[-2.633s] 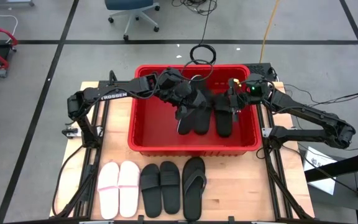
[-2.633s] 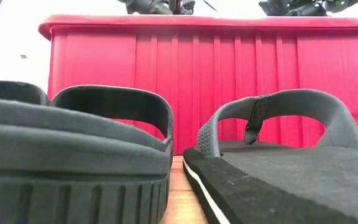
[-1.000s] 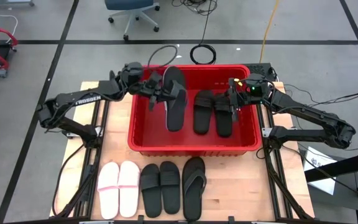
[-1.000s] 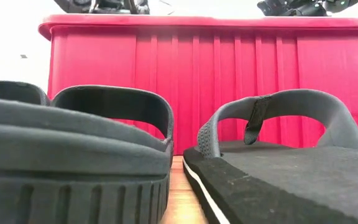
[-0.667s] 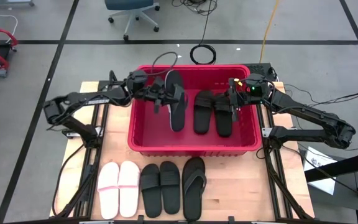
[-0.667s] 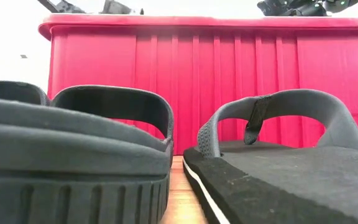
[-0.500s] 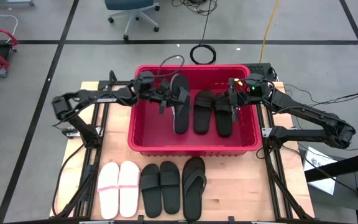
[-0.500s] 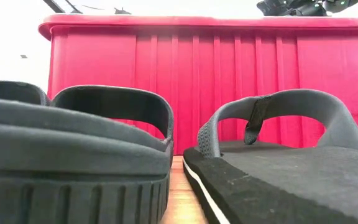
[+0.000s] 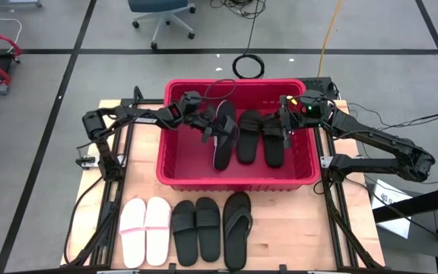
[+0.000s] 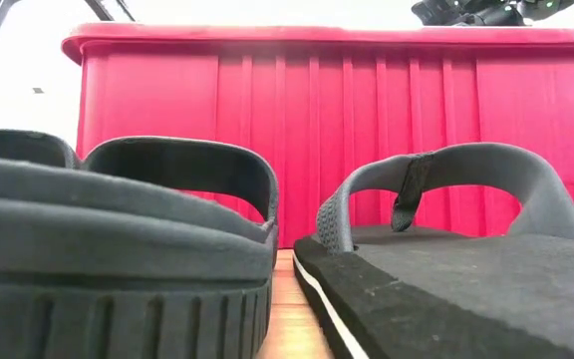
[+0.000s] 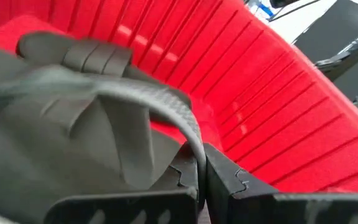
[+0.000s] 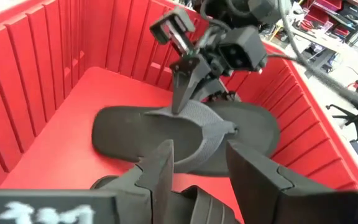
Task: Pick and place slides into bin
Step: Put the black slipper into the red bin
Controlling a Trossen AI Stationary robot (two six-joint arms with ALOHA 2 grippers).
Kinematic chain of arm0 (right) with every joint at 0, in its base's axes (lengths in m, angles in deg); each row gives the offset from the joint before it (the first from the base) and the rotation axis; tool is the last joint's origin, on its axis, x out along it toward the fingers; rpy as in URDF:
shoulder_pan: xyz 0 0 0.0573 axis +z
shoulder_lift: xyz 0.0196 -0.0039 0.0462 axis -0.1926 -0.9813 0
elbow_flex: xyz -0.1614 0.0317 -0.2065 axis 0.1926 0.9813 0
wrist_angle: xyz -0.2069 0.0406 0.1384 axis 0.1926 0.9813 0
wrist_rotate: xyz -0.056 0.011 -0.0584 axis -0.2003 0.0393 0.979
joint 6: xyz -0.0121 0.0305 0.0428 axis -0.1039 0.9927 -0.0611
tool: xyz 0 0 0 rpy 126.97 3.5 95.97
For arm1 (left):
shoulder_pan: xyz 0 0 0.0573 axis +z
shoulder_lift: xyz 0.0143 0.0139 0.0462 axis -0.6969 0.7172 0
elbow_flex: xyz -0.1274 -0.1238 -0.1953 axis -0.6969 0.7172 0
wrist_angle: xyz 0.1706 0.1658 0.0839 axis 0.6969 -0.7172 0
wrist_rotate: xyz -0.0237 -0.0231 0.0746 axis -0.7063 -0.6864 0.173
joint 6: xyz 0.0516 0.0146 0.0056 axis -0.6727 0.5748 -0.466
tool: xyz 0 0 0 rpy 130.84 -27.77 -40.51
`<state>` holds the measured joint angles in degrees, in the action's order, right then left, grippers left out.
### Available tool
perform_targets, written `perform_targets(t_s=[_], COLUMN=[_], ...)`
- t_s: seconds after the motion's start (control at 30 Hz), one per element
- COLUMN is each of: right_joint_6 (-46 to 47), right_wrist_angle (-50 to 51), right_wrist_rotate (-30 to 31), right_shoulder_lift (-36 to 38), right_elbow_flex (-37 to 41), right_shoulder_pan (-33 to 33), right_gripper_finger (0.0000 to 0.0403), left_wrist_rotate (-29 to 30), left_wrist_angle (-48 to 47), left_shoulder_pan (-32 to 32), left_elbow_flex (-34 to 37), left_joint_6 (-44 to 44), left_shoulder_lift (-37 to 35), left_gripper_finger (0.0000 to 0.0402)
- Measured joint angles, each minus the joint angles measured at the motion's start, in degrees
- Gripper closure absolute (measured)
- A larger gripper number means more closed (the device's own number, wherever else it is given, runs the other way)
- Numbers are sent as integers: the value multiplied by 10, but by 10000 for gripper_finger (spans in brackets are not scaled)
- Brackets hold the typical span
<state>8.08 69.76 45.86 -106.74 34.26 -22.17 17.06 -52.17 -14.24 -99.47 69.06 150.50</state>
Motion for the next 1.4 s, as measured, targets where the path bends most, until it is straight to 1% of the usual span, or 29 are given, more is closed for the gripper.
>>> perform_targets(t_s=[0.37, 0.67, 0.93, 1.13, 1.27, 1.4], right_joint_6=[-4, -4, -4, -4, -4, -4], right_wrist_angle=[0, 0, 0, 0, 0, 0], right_wrist_rotate=[1, 1, 1, 1, 1, 2], right_shoulder_lift=[0, 0, 0, 0, 0, 0], right_elbow_flex=[0, 0, 0, 0, 0, 0], right_shoulder_pan=[0, 0, 0, 0, 0, 0], right_gripper_finger=[263, 262, 261, 264, 265, 262], left_wrist_rotate=[4, 41, 52, 79, 105, 108], left_wrist_angle=[-6, -27, -44, -48, -72, -72], left_shoulder_pan=[4, 4, 3, 3, 3, 4], left_elbow_flex=[0, 0, 0, 0, 0, 0], left_joint_6=[-31, -40, -75, -88, -103, -116], left_shoulder_lift=[1, 1, 1, 1, 1, 1], left_gripper_finger=[401, 401, 400, 397, 399, 394])
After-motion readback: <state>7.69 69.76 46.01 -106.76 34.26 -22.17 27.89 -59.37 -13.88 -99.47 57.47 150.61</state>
